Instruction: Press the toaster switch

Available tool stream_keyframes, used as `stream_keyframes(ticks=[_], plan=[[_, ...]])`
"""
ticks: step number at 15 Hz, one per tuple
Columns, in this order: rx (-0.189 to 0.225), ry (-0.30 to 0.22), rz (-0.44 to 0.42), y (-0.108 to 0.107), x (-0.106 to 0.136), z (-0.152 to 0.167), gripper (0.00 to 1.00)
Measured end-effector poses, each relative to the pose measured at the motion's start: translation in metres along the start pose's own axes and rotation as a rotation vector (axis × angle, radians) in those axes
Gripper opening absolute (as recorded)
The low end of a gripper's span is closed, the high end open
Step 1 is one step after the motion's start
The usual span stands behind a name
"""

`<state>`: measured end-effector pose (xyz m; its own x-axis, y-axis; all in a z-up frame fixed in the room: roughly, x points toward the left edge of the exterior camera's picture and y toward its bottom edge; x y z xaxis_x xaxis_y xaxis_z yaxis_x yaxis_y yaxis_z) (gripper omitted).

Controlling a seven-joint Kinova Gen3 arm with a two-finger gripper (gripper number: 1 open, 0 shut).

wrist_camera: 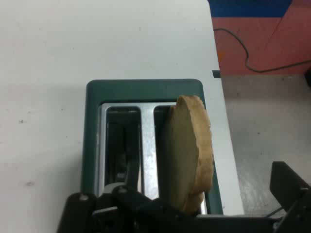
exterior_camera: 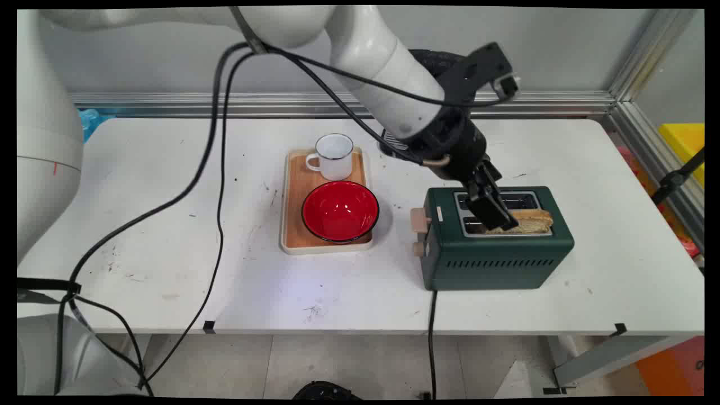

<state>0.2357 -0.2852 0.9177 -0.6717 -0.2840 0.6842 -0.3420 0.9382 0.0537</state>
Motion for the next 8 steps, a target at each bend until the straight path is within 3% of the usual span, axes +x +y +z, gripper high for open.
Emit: stream_keyframes(ticks=[8], plan=[[0.000, -0.058, 0.038, -0.007, -0.021, -0.054, 1.00]])
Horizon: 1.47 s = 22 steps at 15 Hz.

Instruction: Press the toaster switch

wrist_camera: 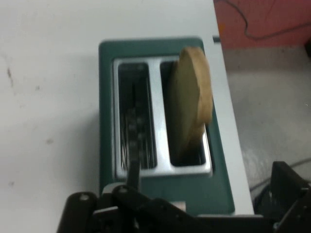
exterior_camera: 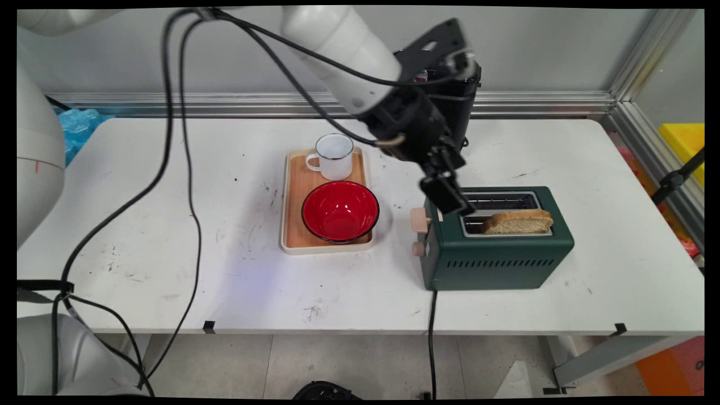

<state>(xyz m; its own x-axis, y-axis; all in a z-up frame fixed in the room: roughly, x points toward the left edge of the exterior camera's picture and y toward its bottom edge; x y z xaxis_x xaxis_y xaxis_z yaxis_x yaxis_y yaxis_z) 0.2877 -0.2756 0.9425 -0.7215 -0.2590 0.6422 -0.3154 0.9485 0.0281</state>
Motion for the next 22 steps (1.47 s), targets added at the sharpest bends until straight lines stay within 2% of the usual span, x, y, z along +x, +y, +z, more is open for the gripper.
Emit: stream_keyframes(ticks=[8, 9, 15, 22], plan=[[0.001, -0.055, 0.039, -0.003, -0.020, -0.036, 1.00], [0.003, -0.058, 0.038, -0.002, -0.021, -0.039, 0.00], [0.016, -0.069, 0.034, 0.003, -0.024, -0.040, 0.00], [0.055, -0.113, 0.044, 0.008, -0.027, -0.018, 0.00]])
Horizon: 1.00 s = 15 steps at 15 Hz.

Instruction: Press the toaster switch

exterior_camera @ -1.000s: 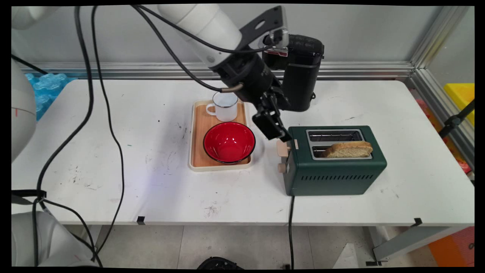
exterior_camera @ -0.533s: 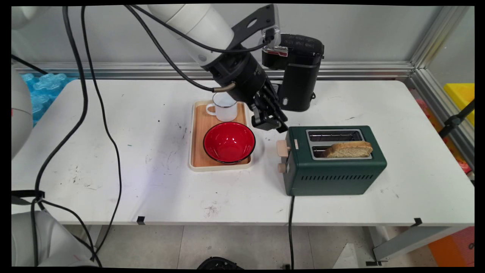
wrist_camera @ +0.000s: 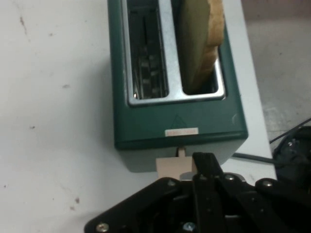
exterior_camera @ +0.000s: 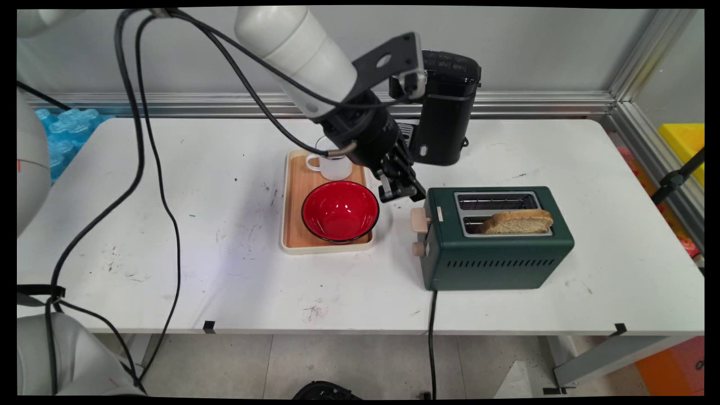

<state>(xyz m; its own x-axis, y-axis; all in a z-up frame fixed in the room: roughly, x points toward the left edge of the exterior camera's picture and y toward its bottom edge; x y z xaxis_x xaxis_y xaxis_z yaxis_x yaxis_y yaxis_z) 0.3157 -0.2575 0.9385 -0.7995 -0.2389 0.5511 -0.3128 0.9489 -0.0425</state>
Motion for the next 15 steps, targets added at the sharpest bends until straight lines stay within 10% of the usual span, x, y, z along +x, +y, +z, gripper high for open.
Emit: stream_keyframes(ticks=[15], plan=[[0.073, -0.058, 0.014, 0.003, -0.005, 0.039, 0.00]])
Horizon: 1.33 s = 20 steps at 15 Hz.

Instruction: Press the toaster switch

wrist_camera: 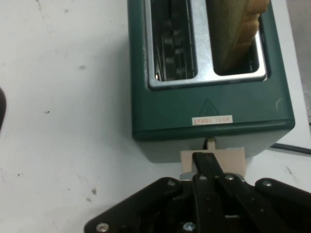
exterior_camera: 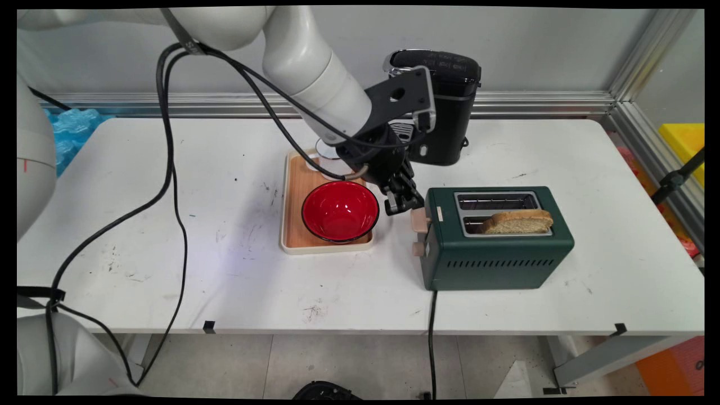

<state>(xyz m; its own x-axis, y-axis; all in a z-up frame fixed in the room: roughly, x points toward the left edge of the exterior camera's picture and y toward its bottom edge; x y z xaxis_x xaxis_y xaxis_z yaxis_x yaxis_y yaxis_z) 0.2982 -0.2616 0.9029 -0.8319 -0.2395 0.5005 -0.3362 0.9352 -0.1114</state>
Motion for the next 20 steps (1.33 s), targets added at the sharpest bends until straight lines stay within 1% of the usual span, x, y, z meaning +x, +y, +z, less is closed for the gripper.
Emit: stream_keyframes(ticks=[10, 20], plan=[[0.011, -0.012, -0.002, 0.008, -0.005, 0.019, 0.00], [0.011, -0.012, -0.041, 0.014, -0.012, 0.040, 0.00]])
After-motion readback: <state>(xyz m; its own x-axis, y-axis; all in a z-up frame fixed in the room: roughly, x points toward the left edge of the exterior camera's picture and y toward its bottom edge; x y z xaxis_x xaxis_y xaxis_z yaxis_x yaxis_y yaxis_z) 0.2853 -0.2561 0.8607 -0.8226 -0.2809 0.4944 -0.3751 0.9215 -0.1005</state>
